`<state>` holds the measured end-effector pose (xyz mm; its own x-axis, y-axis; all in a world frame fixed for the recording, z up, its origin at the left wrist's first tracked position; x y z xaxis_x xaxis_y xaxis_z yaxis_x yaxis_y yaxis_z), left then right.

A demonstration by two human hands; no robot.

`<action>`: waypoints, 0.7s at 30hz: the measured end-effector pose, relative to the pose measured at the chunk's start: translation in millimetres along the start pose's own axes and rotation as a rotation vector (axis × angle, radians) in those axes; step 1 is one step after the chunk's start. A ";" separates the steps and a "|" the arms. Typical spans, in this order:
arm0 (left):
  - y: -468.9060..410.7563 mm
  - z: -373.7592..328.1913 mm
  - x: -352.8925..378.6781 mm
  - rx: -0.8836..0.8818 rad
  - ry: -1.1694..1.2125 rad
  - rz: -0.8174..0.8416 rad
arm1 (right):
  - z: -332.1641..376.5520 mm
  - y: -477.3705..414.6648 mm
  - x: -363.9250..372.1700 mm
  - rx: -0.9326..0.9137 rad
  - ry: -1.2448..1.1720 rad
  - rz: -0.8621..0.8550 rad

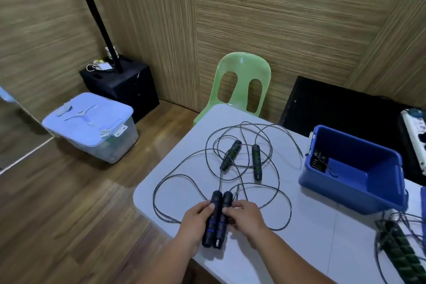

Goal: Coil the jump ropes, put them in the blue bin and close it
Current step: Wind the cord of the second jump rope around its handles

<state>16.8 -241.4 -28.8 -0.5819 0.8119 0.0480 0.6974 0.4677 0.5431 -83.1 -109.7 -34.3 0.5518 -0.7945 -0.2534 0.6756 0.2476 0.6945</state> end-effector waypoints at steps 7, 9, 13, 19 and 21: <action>10.6 -3.7 10.9 -0.086 0.143 0.043 | 0.9 4.7 -0.3 0.018 -0.057 0.003; 11.7 -4.7 14.5 -0.138 0.238 0.044 | 0.3 2.3 0.0 0.029 -0.054 0.000; 13.5 -5.9 17.0 -0.145 0.243 0.102 | 0.2 0.7 0.5 0.039 -0.066 -0.001; 19.2 -13.9 27.2 -0.028 0.085 0.108 | 7.4 2.7 3.7 0.143 -0.173 -0.010; 21.7 -15.0 30.8 0.004 0.056 0.114 | 12.8 6.0 5.0 0.165 -0.198 -0.029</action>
<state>7.7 -211.5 -3.0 -0.5208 0.8393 0.1559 0.7619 0.3746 0.5284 -82.5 -119.2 -22.8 0.4163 -0.8969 -0.1493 0.5920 0.1428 0.7932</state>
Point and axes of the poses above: each hand's wrist, its own y-axis away from the middle knuckle, its own x-axis out of the palm, z = x × y, the point moved 2 cm from there along -y, towards the middle knuckle, and after that the axes turned 7 degrees about x, right-handed, at the moved point
